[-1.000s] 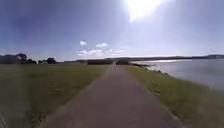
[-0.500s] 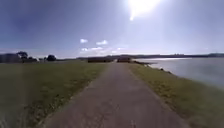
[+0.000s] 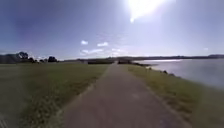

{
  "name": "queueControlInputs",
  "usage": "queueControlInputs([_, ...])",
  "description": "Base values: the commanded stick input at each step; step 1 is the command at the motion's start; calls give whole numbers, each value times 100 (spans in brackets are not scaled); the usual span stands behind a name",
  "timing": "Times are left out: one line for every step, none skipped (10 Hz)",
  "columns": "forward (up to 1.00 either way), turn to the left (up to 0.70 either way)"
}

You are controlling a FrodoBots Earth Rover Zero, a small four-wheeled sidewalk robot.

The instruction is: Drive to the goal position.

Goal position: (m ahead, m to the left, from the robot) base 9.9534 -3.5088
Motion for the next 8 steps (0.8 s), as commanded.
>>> queueControlInputs([85, 0])
queueControlInputs([85, 0])
queueControlInputs([85, -10])
queueControlInputs([85, -24])
queueControlInputs([85, -3])
queueControlInputs([85, 0])
queueControlInputs([85, 0])
queueControlInputs([85, 0])
